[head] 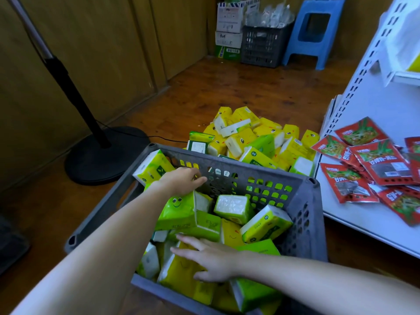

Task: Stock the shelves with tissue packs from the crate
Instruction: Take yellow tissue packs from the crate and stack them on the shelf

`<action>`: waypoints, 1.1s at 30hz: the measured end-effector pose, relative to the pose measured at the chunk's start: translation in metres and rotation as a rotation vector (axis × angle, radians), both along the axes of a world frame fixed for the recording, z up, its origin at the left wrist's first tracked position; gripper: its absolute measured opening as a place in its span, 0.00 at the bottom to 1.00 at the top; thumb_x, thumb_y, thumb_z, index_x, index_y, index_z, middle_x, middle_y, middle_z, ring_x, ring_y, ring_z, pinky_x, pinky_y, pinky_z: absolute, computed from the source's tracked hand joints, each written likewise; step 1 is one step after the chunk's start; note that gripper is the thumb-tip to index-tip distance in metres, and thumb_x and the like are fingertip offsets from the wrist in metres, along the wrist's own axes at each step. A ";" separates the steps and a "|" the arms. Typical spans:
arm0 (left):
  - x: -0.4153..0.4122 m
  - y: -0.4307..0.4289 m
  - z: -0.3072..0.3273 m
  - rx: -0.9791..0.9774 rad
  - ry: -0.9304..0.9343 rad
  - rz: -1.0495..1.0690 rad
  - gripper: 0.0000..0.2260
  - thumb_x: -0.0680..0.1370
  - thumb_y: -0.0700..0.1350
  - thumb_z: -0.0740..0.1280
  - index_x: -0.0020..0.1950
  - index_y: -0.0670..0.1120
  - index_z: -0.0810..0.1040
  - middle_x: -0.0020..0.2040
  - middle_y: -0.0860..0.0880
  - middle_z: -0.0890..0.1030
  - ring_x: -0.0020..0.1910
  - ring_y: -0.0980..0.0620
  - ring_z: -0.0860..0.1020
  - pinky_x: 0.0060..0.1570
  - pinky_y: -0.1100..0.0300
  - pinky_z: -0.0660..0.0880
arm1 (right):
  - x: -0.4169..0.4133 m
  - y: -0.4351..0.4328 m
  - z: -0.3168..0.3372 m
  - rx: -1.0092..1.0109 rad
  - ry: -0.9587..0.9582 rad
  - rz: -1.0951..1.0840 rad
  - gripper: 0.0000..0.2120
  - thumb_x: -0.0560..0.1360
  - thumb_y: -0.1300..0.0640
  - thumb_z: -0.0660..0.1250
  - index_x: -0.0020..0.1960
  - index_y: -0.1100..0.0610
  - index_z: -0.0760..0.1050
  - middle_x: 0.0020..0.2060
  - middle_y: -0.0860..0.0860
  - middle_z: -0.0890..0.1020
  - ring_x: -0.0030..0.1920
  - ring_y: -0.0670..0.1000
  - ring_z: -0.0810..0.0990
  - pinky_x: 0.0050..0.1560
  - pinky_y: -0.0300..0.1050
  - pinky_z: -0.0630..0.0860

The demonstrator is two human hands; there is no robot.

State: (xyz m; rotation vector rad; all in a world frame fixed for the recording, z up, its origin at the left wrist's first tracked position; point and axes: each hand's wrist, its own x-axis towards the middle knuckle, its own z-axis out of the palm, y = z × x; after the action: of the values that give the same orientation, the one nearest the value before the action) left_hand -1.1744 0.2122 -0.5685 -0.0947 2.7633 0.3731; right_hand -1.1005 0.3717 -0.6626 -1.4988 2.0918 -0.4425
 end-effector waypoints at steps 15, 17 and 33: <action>0.003 -0.001 0.001 -0.038 -0.005 0.005 0.22 0.81 0.59 0.50 0.69 0.49 0.67 0.62 0.45 0.76 0.61 0.45 0.73 0.55 0.51 0.73 | -0.025 0.015 0.029 -0.044 0.058 0.014 0.06 0.71 0.64 0.68 0.47 0.65 0.76 0.63 0.58 0.73 0.61 0.59 0.68 0.60 0.51 0.66; 0.004 -0.001 0.000 -0.042 0.004 -0.004 0.22 0.81 0.59 0.50 0.68 0.49 0.67 0.62 0.45 0.76 0.60 0.46 0.74 0.54 0.52 0.73 | -0.027 0.025 0.034 -0.026 -0.053 0.001 0.05 0.71 0.66 0.68 0.46 0.68 0.76 0.68 0.58 0.70 0.67 0.56 0.67 0.64 0.43 0.61; -0.032 0.000 0.007 0.878 0.156 0.327 0.23 0.74 0.66 0.63 0.63 0.56 0.74 0.62 0.51 0.78 0.60 0.49 0.77 0.58 0.47 0.75 | -0.122 0.092 0.146 -0.782 -1.055 -1.173 0.14 0.73 0.60 0.68 0.34 0.55 0.64 0.39 0.54 0.78 0.44 0.54 0.77 0.45 0.53 0.77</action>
State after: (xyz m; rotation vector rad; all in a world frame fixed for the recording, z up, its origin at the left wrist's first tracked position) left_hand -1.2065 0.2122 -0.5611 -0.2976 2.4570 1.6770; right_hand -1.2228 0.4641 -0.5171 0.0814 1.6331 -2.0667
